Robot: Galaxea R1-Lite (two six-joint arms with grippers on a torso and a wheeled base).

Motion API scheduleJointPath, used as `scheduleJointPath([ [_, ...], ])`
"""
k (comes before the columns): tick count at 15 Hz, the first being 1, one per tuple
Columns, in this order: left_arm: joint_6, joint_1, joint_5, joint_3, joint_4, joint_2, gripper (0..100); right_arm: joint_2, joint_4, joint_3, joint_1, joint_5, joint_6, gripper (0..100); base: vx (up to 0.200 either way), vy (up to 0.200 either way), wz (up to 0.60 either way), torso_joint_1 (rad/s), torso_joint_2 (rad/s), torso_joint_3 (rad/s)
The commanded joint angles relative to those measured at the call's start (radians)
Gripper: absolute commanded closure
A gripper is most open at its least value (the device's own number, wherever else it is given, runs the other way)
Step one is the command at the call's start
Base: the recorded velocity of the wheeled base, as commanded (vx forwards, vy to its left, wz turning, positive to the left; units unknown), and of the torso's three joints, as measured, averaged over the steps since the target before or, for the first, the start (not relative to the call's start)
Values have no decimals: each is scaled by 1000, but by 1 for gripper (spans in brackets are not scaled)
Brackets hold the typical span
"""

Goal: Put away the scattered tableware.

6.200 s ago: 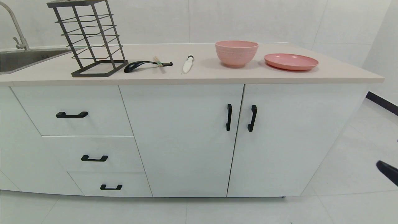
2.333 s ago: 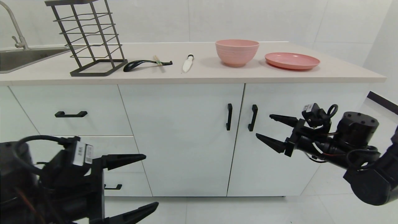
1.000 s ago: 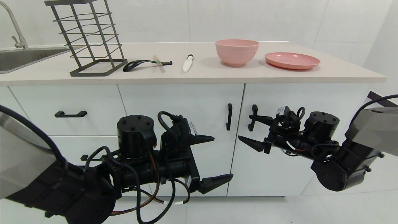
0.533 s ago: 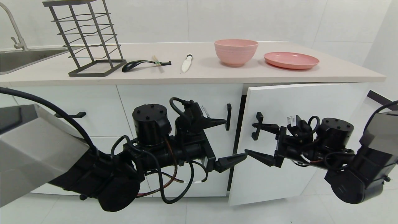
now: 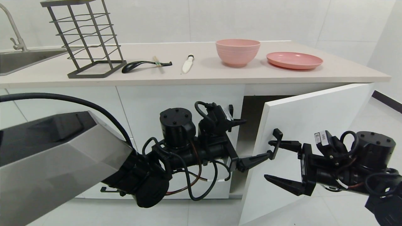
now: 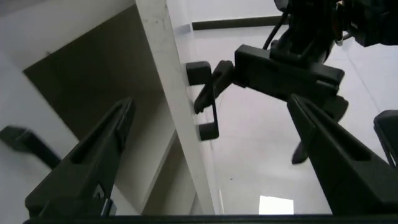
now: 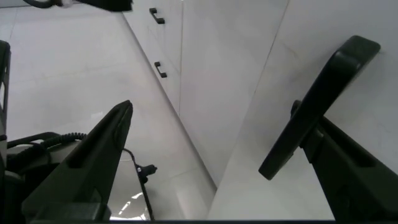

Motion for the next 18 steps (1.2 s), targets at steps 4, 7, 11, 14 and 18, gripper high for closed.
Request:
scheduleJointPath([
  [4, -40, -95, 1, -295, -59, 196, 0, -60, -11, 46, -10, 10, -5, 0, 0, 0, 0, 0, 0, 0],
  [7, -63, -121, 1, -336, -88, 232, 0, -56, -11, 41, -21, 4, -3, 0, 0, 0, 0, 0, 0, 0],
  [11, -67, -116, 3, -338, -108, 232, 0, 5, -9, 22, -171, -1, -6, 0, 0, 0, 0, 0, 0, 0],
  [14, -70, -121, 1, -336, -110, 235, 0, 30, -7, 22, -240, 1, -19, 0, 0, 0, 0, 0, 0, 0],
  [18, -72, -136, 0, -335, -131, 235, 0, -91, -6, 184, -309, -1, -36, 0, 0, 0, 0, 0, 0, 0],
])
